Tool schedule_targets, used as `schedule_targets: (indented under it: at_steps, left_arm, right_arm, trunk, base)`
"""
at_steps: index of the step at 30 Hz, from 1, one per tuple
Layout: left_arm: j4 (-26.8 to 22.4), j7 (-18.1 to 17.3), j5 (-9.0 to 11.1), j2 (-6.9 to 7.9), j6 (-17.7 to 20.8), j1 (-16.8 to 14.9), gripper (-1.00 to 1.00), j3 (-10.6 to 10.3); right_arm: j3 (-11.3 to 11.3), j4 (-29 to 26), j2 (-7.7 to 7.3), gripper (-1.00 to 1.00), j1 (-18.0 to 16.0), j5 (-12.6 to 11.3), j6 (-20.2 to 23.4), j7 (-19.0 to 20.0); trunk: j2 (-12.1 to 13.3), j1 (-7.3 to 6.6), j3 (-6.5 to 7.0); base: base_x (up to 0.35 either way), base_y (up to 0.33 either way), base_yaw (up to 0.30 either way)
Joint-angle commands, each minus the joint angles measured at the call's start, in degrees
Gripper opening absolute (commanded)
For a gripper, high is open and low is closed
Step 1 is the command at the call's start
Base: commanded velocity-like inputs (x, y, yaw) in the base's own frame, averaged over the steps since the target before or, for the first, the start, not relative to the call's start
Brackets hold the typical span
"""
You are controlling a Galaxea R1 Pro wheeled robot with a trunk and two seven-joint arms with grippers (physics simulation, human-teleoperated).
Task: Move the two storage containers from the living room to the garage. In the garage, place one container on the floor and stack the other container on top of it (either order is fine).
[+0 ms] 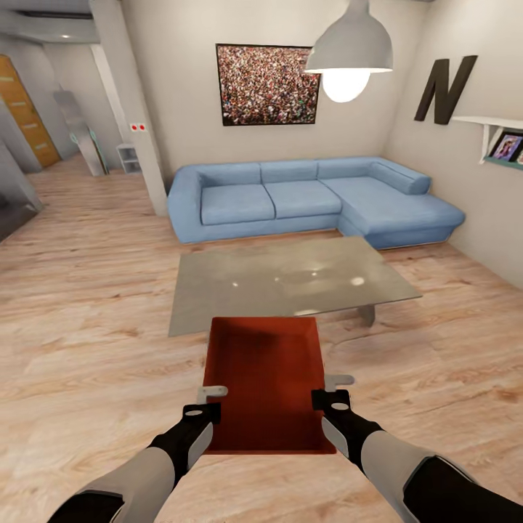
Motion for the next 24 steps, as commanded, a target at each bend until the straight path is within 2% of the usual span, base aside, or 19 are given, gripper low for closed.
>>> schedule_targets:
  at_steps: [1, 24]
  left_arm:
    - [-0.3, 1.1, -1.4, 0.27, 0.3, 0.0, -1.0, -0.1]
    - [-0.3, 1.0, -1.4, 0.27, 0.1, 0.0, -1.0, -0.1]
  right_arm:
    - [-0.1, 1.5, -0.02, -1.0, 0.0, -1.6, -0.3, -0.3]
    - [-0.1, 1.5, -0.02, -1.0, -0.1, -1.6, -0.3, -0.3]
  trunk:
    - [-0.1, 0.02, -0.08]
    - [-0.1, 0.02, -0.08]
  base:
    - [0.0, 0.0, 0.3]
    - [0.0, 0.0, 0.3]
